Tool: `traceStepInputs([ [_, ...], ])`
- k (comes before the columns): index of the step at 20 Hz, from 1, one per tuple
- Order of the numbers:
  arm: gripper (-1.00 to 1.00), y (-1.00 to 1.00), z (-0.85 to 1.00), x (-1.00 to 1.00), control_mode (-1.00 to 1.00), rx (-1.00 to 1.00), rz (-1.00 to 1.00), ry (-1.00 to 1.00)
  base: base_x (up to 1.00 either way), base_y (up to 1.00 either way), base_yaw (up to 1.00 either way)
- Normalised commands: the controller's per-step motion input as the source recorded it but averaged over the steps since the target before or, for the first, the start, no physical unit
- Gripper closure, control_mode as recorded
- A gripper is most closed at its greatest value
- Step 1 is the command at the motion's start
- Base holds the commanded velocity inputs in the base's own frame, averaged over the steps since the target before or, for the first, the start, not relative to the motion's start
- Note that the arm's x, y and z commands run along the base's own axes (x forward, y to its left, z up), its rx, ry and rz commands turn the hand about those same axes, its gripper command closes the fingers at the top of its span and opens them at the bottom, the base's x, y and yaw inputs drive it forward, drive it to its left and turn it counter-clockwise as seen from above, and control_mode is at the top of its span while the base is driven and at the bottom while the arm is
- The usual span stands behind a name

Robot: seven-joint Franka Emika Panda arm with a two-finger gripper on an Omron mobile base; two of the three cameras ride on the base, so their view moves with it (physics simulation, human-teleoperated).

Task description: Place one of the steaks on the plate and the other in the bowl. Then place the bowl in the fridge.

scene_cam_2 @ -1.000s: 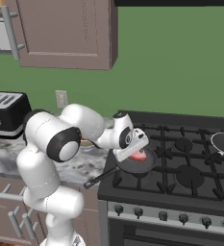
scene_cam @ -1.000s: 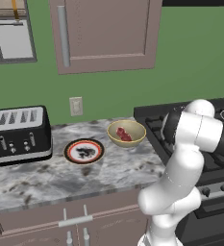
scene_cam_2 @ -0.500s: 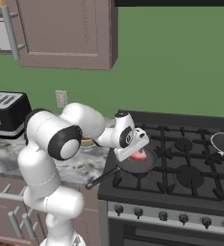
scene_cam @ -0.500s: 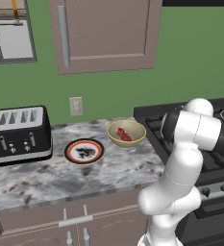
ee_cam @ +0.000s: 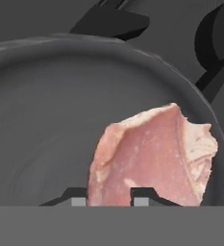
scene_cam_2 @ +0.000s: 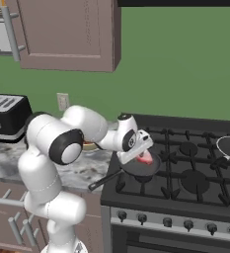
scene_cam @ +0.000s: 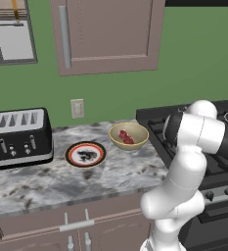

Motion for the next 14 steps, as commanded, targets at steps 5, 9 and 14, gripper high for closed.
traceStepInputs([
  [5,1.00,0.15,0.44,-0.22,-1.00,0.00,0.00,-0.19,0.00,0.00,0.00],
  [9,1.00,0.42,1.00,-0.89,-1.00,-0.01,0.05,-0.19,0.00,0.00,0.00],
  [14,1.00,0.65,0.98,-0.99,-1.00,-0.04,0.08,-0.06,0.00,0.00,0.00],
])
